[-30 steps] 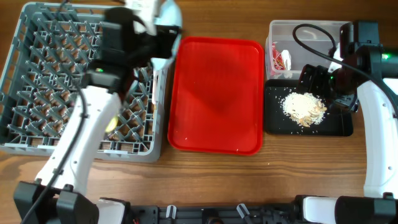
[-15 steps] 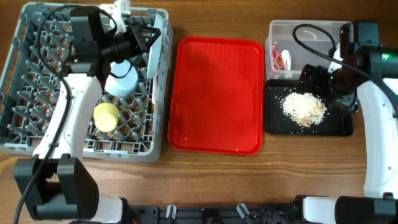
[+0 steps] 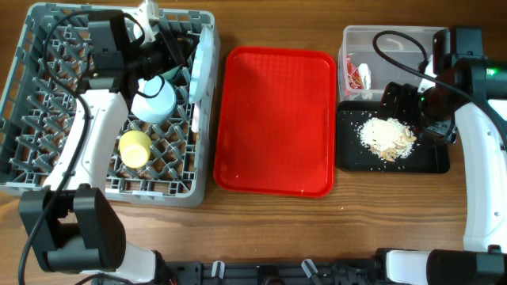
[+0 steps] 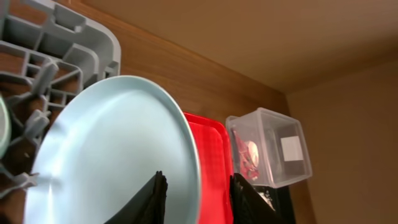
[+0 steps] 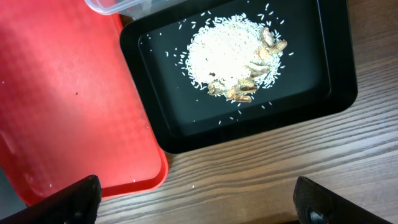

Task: Sort waste into correct bins and load items into the dishwasher rack
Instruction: 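Stand the plate upright in the rack and release it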

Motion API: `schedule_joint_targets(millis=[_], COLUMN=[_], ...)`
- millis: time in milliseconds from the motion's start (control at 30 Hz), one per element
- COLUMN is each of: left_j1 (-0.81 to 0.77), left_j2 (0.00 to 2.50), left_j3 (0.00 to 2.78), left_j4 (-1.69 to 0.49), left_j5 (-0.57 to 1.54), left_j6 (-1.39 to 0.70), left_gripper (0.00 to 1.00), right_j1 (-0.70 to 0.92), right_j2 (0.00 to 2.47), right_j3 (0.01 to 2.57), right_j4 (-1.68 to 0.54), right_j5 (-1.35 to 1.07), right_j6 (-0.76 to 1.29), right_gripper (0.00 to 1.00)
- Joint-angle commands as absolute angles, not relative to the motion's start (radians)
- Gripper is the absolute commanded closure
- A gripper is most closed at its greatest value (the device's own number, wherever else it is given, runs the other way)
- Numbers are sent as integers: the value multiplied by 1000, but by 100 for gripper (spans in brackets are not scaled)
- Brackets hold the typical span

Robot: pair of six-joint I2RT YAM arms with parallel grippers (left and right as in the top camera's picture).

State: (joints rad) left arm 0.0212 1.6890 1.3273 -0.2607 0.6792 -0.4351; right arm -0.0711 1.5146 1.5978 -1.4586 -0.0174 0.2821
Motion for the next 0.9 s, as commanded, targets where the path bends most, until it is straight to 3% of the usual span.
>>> schedule_joint_targets(millis=[0, 100, 300, 367, 500, 633, 733, 867], left_j1=[36, 51, 52, 52, 52, 51, 52, 52], left_j2=[1683, 1653, 1578, 1570, 1570, 1570, 1569, 1565], left_j3=[1340, 1340, 1340, 1340, 1340, 1340, 1340, 1340], left_j4=[-260, -294, -507, -594, -756, -859, -920, -1052], left_j5=[653, 637, 394, 315, 204, 113, 107, 115], left_j6=[-368, -342, -250, -250, -249, -238, -239, -240], left_gripper=[67, 68, 64, 54, 48, 18, 7, 2], right_j1=[-72, -72, -72, -66, -33, 18, 34, 31], right_j2=[1508, 1508, 1508, 1508, 1508, 1513, 1515, 1514], right_j3=[1605, 1605, 1605, 1605, 1605, 1605, 1605, 1603], right_j4=[-1460, -1451, -1326, -1265, -1115, -1013, -1035, -1107], right_j5=[-6, -42, -190, -244, -266, -255, -192, -142], right_j6=[265, 262, 204, 184, 144, 75, 89, 134], right_gripper=[0, 0, 0, 0, 0, 0, 0, 0])
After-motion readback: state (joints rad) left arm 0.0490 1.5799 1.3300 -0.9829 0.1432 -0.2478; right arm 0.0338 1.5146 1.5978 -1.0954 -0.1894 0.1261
